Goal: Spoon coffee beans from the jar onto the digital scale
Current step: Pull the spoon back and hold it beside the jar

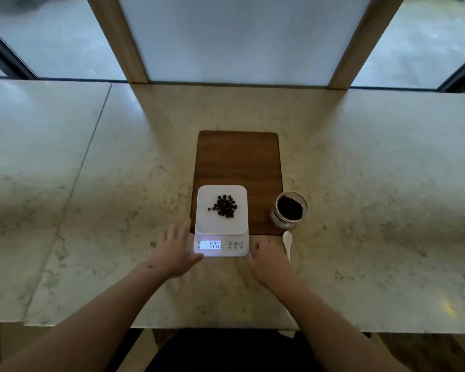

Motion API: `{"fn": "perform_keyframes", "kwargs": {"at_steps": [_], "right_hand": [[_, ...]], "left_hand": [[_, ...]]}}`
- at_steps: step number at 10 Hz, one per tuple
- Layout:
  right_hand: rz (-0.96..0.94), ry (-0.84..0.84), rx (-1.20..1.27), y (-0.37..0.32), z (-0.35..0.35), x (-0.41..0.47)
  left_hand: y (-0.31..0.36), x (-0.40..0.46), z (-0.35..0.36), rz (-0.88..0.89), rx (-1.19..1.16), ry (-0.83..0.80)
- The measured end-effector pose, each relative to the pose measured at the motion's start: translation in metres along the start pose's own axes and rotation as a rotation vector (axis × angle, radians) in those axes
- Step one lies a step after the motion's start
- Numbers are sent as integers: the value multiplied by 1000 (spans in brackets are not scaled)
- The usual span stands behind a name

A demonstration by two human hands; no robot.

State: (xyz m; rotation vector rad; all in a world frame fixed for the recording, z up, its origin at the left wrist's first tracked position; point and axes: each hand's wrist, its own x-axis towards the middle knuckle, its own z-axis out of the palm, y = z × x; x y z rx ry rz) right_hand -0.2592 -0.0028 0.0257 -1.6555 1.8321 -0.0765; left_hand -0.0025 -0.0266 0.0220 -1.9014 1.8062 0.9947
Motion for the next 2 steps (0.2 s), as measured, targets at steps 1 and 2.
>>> {"fn": "perform_keyframes", "kwargs": {"at_steps": [1,2], "right_hand": [[-103,40,-20,-29,-18,20],[-210,115,14,-60,-51,46]], "left_hand": [[19,-2,-34,56,-21,108],[50,1,-82,122,0,179]]}}
